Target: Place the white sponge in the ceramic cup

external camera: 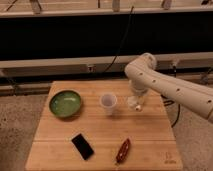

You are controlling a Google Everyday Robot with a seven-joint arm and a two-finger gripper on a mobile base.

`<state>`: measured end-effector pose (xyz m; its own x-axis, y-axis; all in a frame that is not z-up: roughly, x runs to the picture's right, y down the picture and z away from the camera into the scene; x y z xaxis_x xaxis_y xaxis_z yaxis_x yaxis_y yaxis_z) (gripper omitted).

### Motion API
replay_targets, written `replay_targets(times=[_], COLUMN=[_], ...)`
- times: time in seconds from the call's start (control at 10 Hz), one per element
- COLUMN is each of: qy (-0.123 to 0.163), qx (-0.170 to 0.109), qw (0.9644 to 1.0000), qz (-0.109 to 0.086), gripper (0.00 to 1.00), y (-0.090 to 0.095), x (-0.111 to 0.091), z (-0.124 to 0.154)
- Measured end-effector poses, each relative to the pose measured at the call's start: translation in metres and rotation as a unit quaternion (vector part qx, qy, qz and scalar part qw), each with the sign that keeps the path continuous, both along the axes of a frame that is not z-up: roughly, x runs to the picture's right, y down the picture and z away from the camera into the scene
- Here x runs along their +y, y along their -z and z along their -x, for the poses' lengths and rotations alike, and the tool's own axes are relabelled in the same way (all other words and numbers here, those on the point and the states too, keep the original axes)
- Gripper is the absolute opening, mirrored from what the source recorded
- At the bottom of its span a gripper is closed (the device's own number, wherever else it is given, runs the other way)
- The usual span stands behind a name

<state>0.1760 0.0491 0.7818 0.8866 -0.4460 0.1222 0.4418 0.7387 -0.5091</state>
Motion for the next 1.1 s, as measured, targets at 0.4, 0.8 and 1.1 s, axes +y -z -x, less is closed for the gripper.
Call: replay_targets(times=[0.4, 0.8, 1.1], qy=[0.027, 0.05, 0.066], qx=[-0.011, -0.02, -0.033], qw=[0.9995, 0.9985, 0.9973], qz=[-0.006, -0.007, -0.008], gripper=[0.0, 0.0, 0.0], y=[-0.006, -0.014, -0.014], x=[-0.013, -0.023, -0.025], z=[0.023, 0.037, 0.069])
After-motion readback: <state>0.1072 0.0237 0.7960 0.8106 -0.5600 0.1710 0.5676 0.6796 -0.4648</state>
